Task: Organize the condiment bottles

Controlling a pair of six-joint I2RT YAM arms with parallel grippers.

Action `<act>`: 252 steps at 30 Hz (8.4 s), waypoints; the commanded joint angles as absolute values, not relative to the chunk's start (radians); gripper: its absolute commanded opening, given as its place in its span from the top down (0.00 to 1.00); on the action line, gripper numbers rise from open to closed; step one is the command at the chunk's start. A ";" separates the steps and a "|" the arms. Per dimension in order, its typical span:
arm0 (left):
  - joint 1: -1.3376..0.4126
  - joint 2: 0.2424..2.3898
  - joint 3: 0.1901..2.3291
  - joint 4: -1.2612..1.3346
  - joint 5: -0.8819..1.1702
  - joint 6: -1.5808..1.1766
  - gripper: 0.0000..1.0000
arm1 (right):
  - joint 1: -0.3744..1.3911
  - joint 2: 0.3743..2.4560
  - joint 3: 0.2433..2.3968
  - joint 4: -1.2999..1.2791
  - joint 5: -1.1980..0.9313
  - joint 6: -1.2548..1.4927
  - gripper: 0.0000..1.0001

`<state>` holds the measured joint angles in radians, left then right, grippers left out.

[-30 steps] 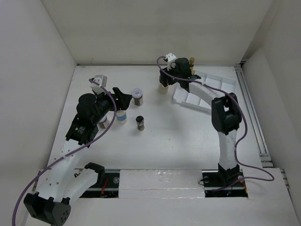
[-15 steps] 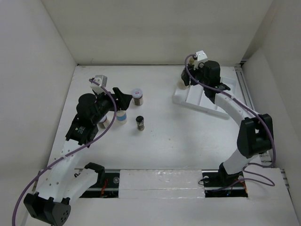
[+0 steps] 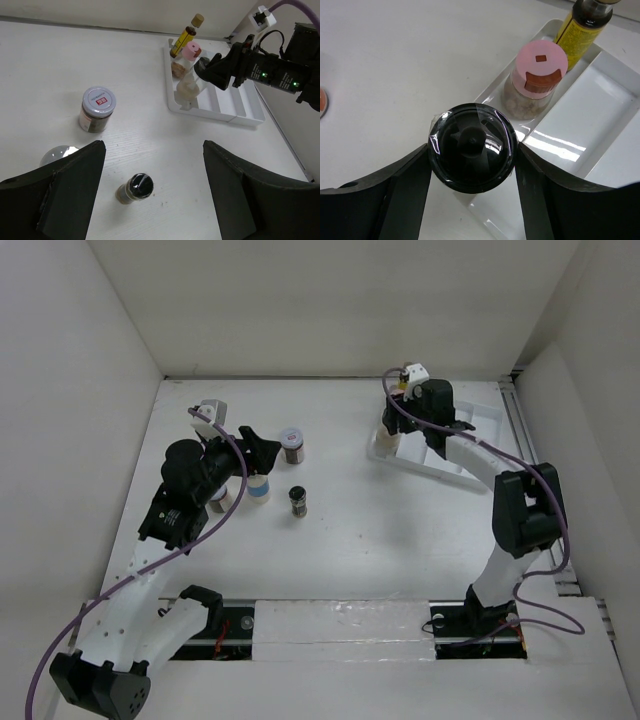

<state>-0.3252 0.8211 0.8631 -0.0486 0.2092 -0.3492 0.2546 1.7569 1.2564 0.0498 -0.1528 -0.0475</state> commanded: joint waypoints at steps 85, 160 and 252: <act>-0.322 0.684 0.862 -0.057 -0.121 -0.443 0.15 | 0.049 1.755 1.419 0.107 -0.083 -0.052 0.66; -0.322 0.638 0.862 -0.067 -0.192 -0.443 0.14 | 0.653 1.776 1.452 0.117 -0.612 -0.213 0.00; -0.322 0.629 0.862 -0.049 -0.135 -0.434 0.14 | 0.198 1.494 1.181 0.242 -0.025 -0.027 0.13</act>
